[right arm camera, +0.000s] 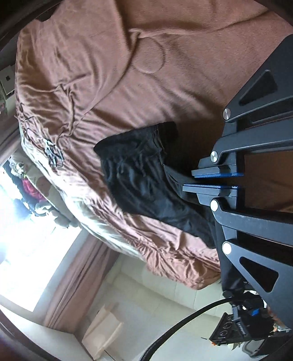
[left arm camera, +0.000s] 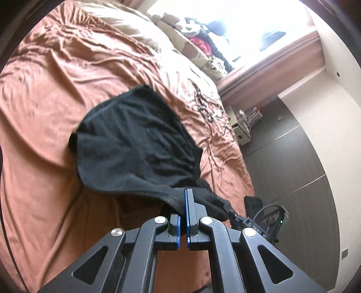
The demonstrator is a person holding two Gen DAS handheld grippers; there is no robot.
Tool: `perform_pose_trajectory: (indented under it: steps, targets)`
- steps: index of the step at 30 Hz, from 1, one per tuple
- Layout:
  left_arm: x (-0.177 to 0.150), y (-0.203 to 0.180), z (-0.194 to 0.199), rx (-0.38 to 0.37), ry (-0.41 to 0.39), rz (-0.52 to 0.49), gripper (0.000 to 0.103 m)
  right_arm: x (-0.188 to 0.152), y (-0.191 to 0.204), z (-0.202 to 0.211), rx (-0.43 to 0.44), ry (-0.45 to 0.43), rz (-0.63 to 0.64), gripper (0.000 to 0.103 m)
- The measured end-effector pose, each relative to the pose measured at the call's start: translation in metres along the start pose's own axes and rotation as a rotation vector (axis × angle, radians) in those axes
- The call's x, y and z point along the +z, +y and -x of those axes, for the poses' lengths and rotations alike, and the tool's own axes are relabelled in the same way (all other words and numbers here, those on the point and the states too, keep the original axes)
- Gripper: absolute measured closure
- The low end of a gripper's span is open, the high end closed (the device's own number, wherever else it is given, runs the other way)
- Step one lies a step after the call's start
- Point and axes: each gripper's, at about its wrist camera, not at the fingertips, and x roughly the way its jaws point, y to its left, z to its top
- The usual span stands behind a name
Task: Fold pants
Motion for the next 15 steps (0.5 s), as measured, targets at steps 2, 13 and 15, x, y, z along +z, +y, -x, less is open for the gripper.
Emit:
perform_pose_trajectory:
  steps: [2,13,15]
  targets:
    - [0.011,-0.005,-0.003,0.003,-0.012,-0.017,0.100,0.005,0.004,-0.002,0.005,-0.007,0.004,0.101]
    - [0.088,-0.015,-0.033,0.051,-0.023,-0.070,0.100,0.035,0.027,-0.037,0.009,-0.038,0.014,0.101]
    - [0.101,-0.014,-0.041,0.060,-0.023,-0.073,0.100,0.044,0.031,-0.046,0.013,-0.036,0.021,0.101]
